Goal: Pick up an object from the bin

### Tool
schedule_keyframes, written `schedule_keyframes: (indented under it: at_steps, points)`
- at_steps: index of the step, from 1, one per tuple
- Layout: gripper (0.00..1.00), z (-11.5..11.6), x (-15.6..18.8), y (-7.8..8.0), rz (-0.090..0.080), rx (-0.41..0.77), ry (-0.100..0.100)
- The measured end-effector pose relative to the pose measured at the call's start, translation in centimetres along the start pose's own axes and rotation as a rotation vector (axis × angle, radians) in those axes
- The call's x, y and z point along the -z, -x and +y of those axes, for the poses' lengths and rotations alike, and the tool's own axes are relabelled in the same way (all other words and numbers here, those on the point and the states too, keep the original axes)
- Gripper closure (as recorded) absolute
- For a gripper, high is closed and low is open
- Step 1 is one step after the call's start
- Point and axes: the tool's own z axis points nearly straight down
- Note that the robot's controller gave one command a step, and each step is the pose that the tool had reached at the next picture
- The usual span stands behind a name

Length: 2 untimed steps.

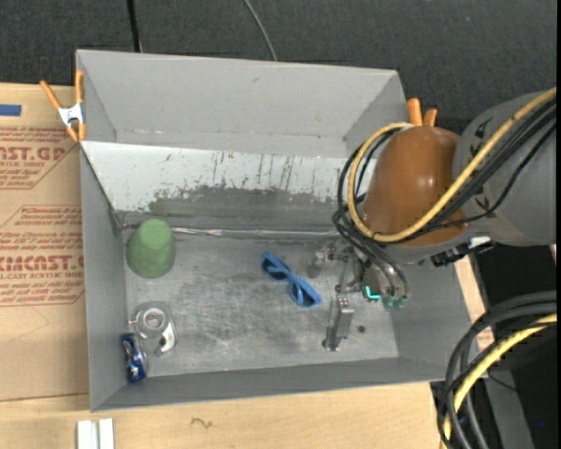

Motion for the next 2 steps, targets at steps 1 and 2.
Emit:
schedule_keyframes:
  at_steps: [1,2]
  points:
    - [0.00,-0.8,-7.9,4.4,-0.017,-0.128,0.001]
    - [0.00,1.7,-4.8,3.6,-0.010,-0.283,0.003]
